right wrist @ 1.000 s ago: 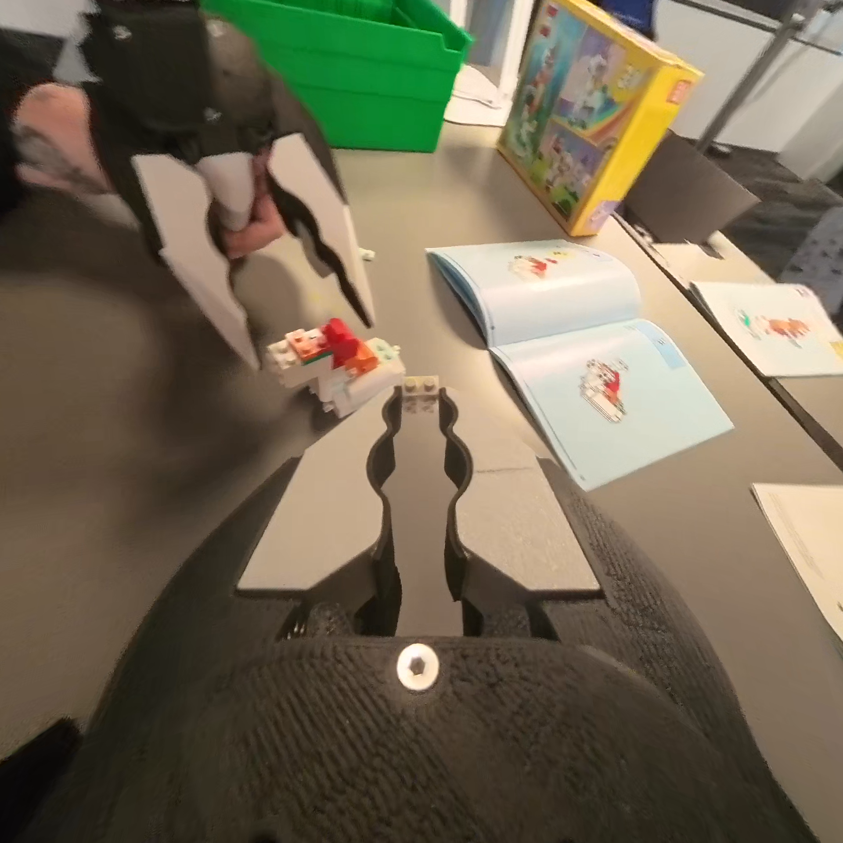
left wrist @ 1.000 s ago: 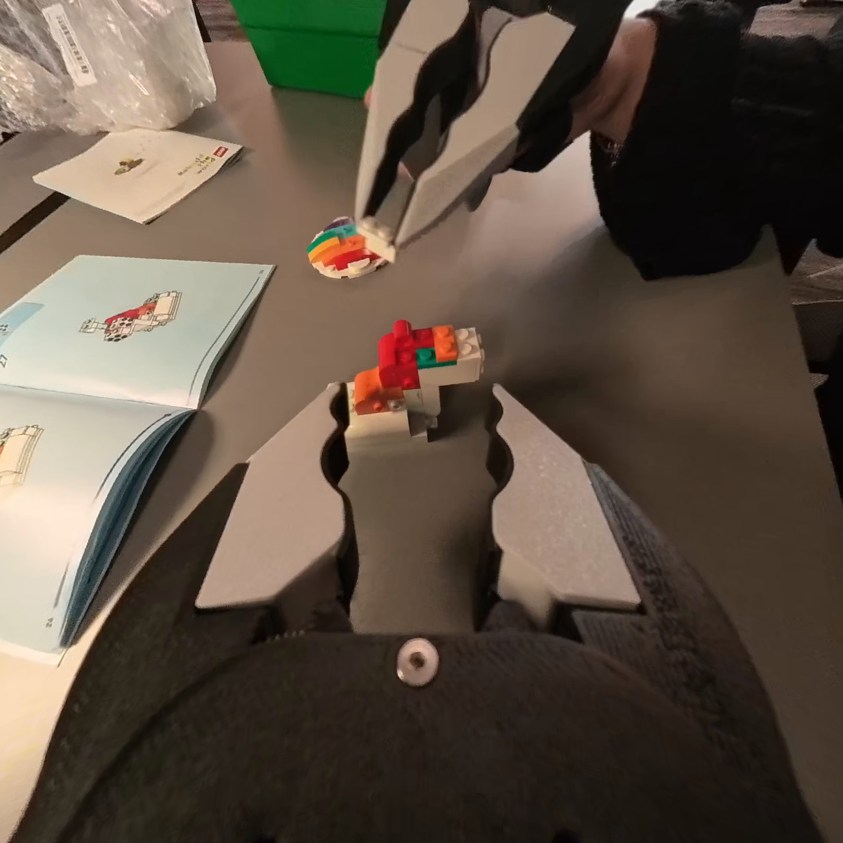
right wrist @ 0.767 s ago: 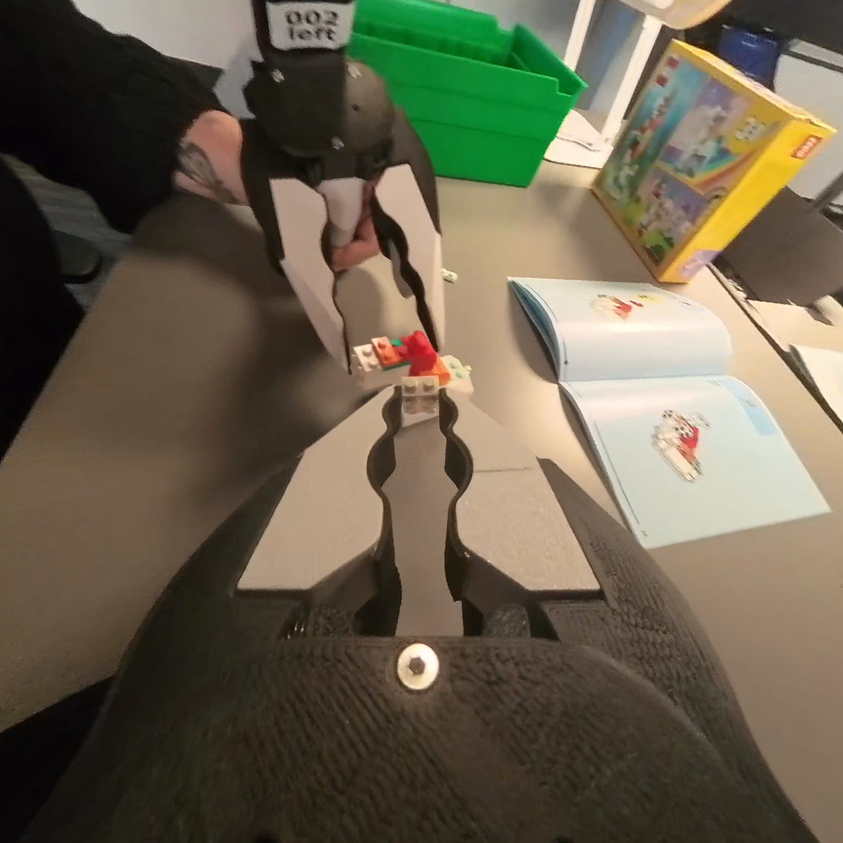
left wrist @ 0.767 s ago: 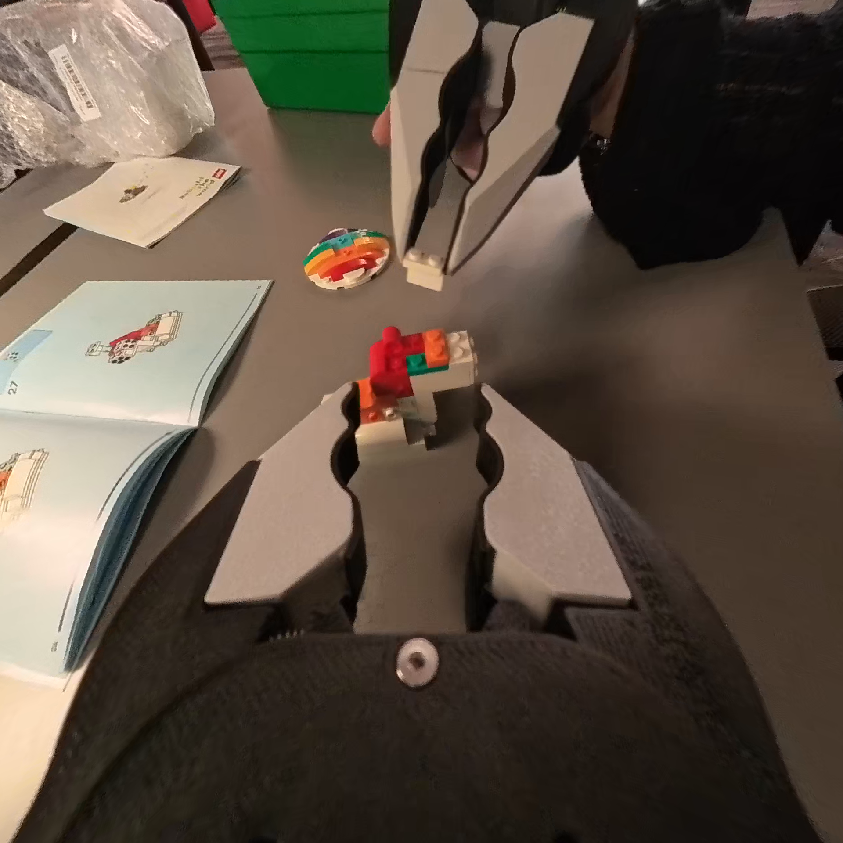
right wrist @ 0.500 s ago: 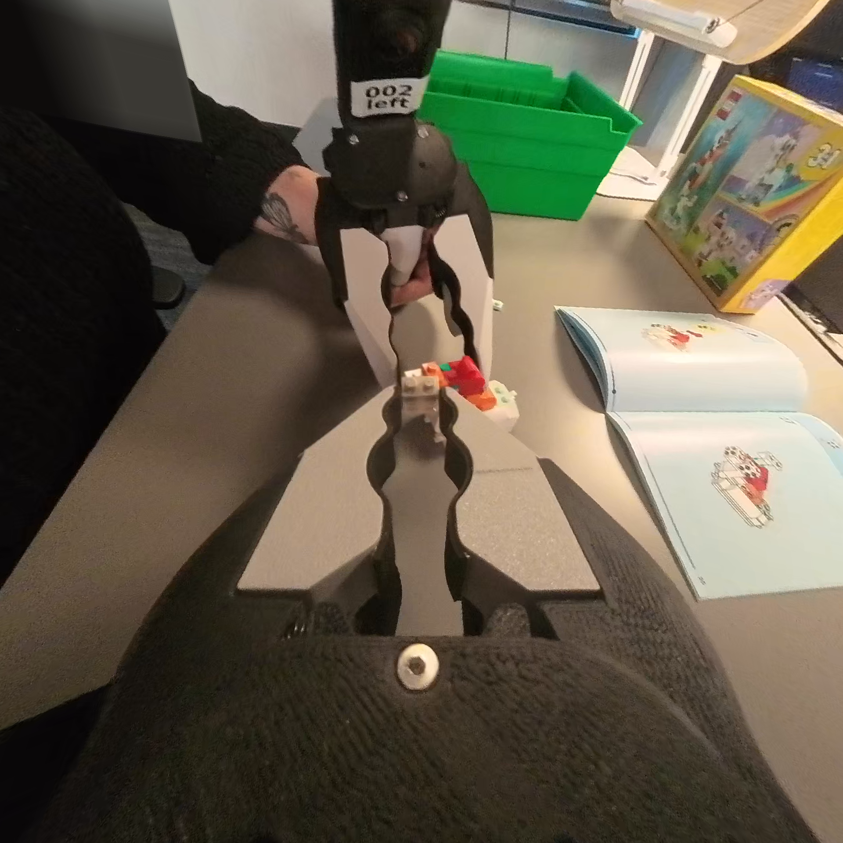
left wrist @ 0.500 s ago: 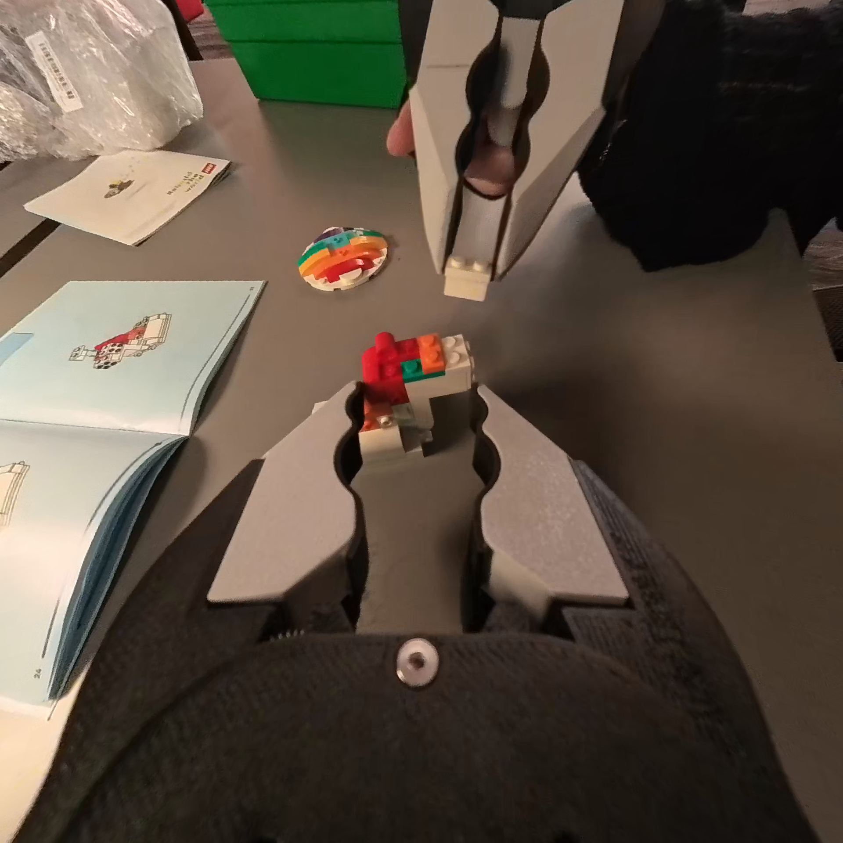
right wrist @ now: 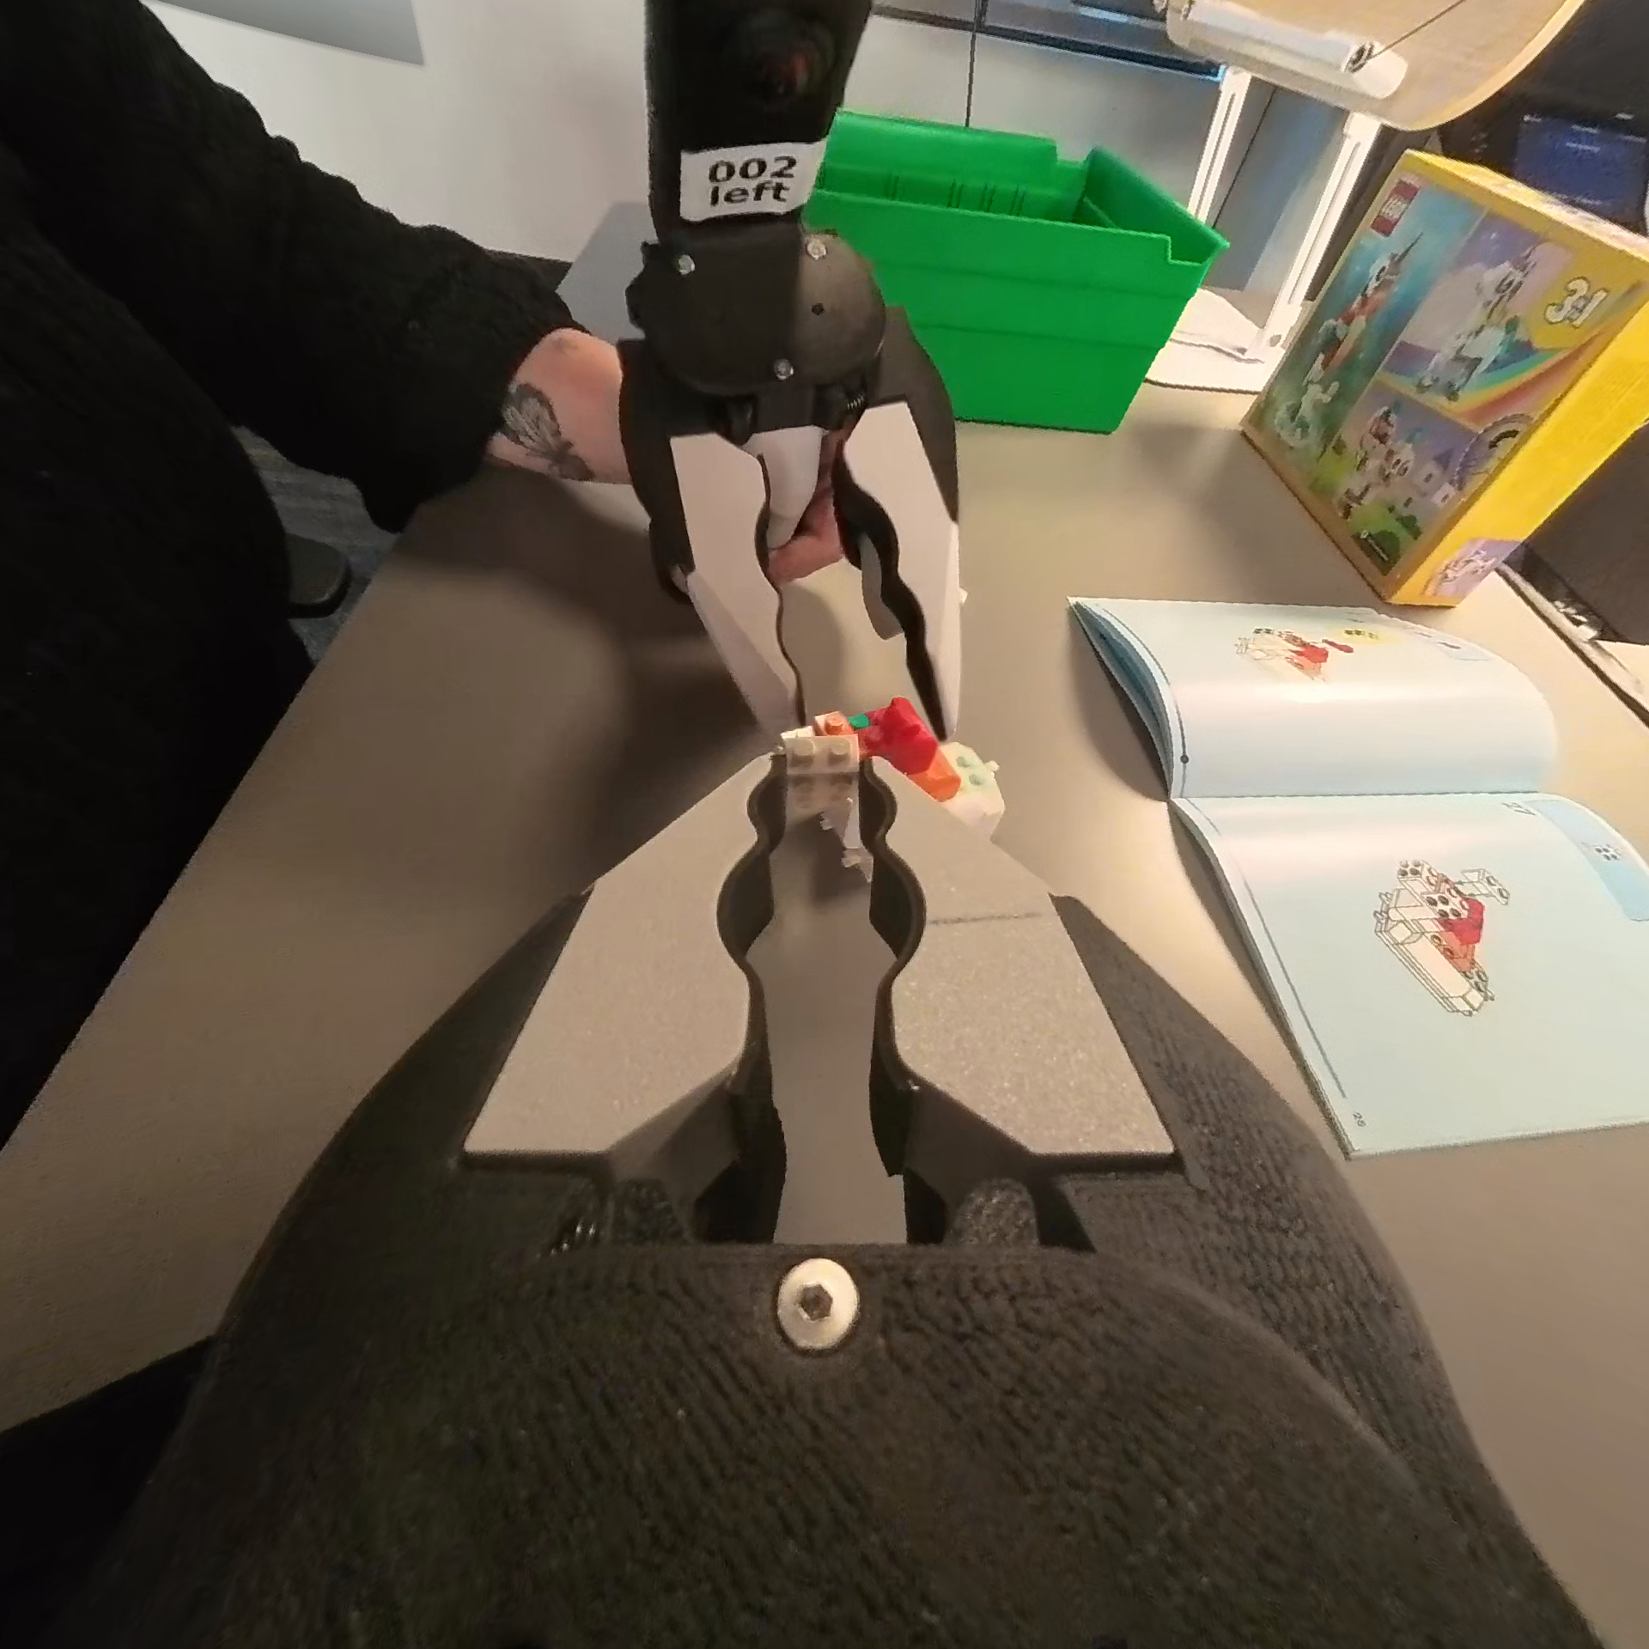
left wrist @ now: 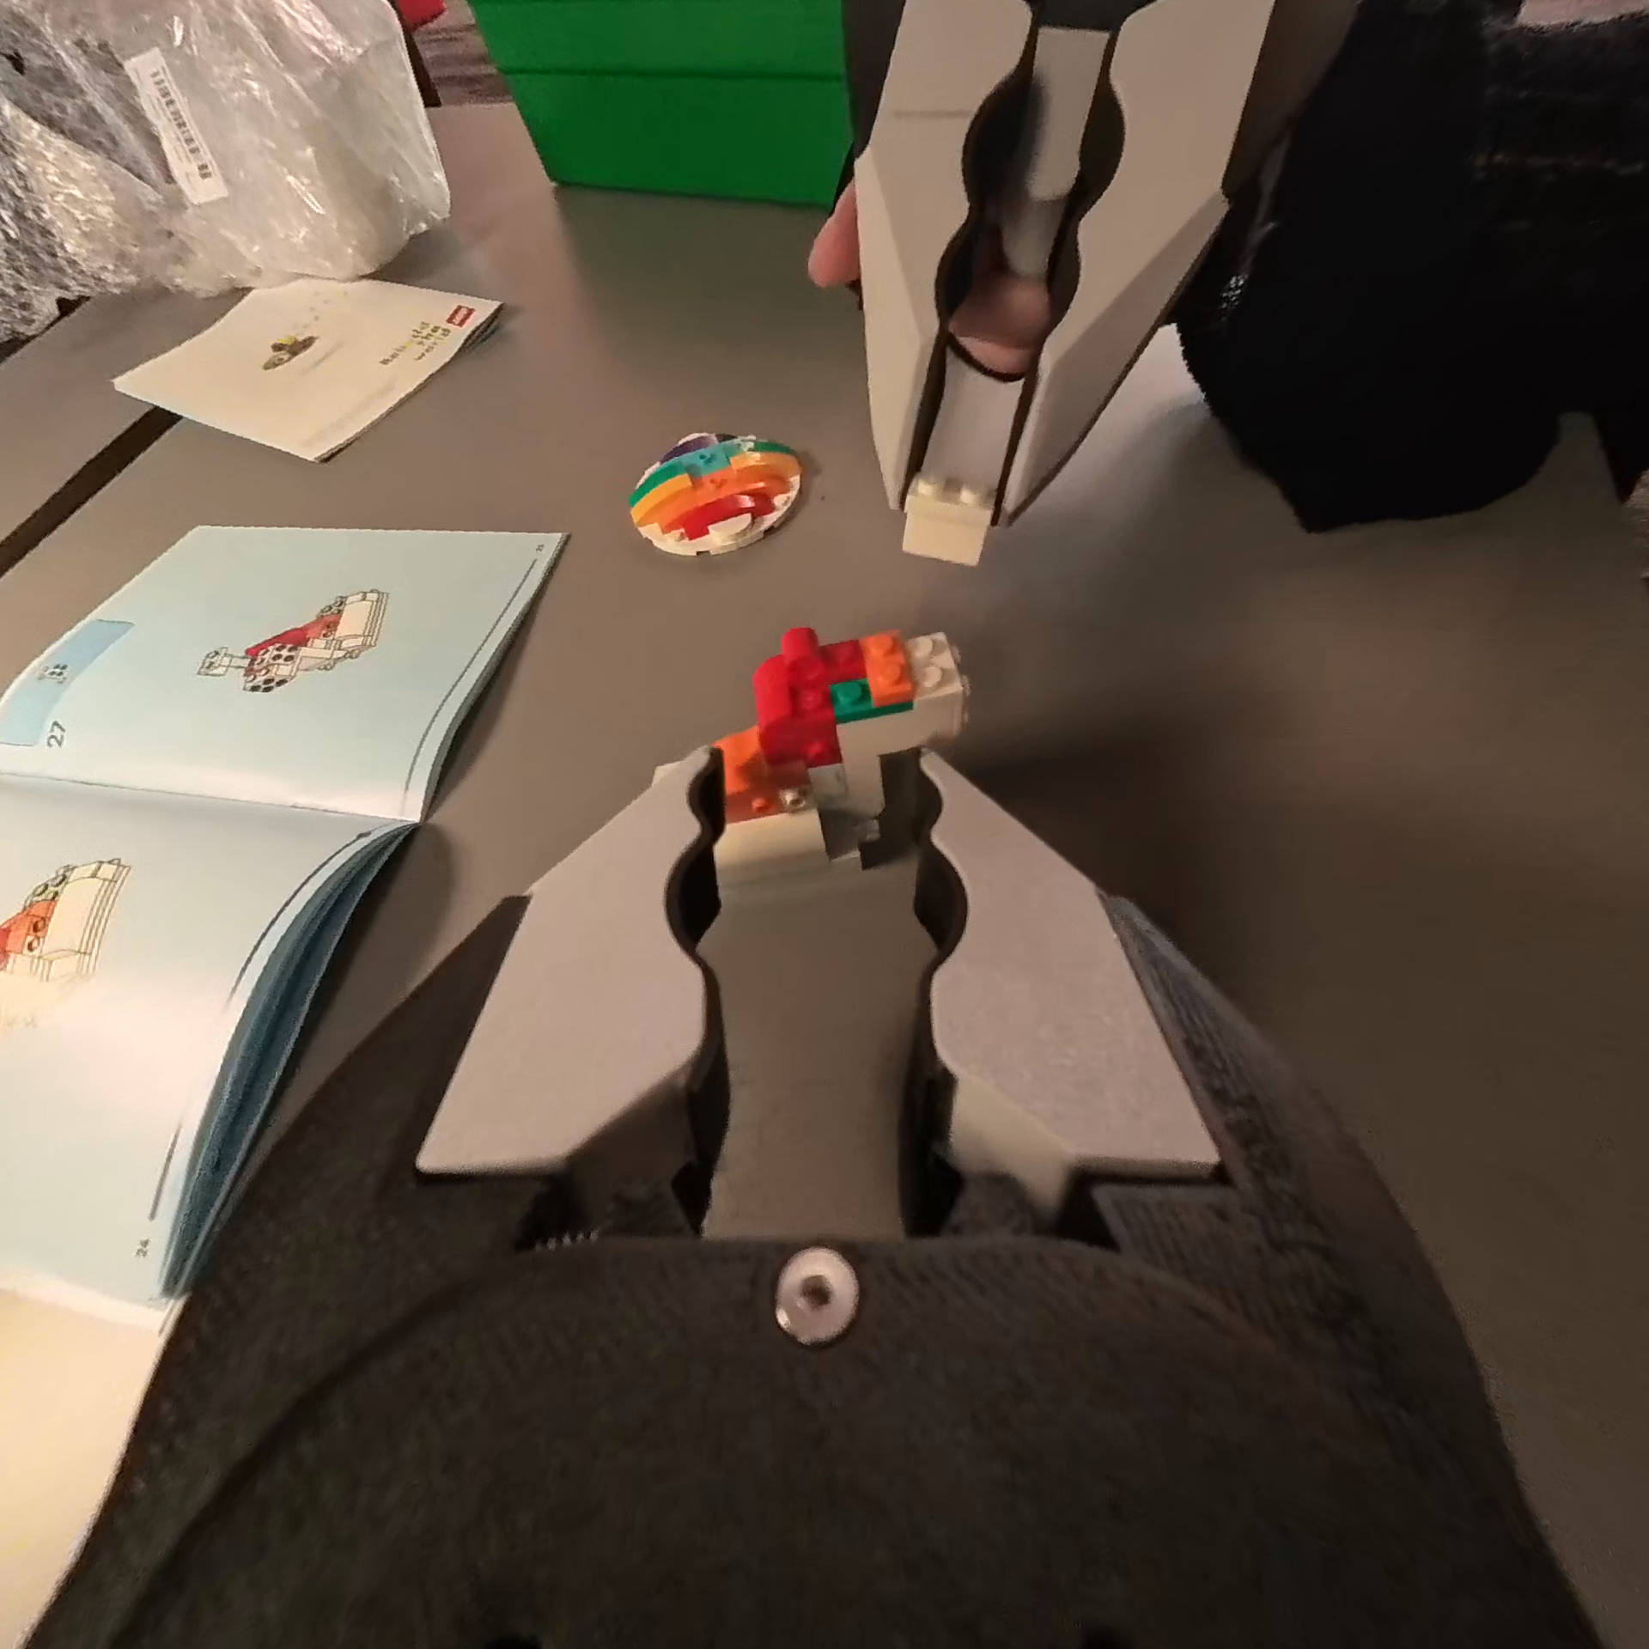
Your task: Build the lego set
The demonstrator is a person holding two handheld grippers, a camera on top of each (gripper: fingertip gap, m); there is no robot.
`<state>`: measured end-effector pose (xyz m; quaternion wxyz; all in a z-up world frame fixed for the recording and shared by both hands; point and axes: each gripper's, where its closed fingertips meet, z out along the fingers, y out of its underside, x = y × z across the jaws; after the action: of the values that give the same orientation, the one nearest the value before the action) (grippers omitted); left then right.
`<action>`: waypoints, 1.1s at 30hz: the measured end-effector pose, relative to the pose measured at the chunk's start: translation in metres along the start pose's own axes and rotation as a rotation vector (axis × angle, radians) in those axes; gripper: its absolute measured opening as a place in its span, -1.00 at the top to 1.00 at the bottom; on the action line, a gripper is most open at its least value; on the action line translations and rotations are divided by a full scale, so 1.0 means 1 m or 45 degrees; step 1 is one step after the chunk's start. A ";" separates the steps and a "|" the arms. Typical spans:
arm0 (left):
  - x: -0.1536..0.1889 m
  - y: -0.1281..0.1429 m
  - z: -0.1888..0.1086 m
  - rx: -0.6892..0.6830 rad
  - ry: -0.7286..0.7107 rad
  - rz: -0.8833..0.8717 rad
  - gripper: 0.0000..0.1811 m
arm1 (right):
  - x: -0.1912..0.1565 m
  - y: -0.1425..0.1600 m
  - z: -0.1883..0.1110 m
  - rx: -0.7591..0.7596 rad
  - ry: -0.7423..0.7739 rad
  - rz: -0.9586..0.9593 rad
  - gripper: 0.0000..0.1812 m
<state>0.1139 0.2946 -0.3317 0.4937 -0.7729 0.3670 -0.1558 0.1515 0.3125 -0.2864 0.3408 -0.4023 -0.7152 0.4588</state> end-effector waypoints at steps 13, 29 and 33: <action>0.000 -0.004 0.007 0.015 -0.032 -0.008 0.71 | -0.003 -0.002 0.006 -0.003 -0.025 -0.013 0.85; 0.020 -0.005 0.000 0.067 0.090 0.146 0.72 | -0.007 -0.004 0.016 -0.190 -0.184 -0.153 0.84; 0.017 -0.010 -0.004 0.116 0.089 0.098 0.72 | -0.008 -0.001 0.016 -0.204 -0.176 -0.150 0.84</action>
<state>0.1269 0.2824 -0.3230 0.5207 -0.7291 0.4060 -0.1803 0.1409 0.2986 -0.2917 0.2839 -0.3528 -0.7938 0.4059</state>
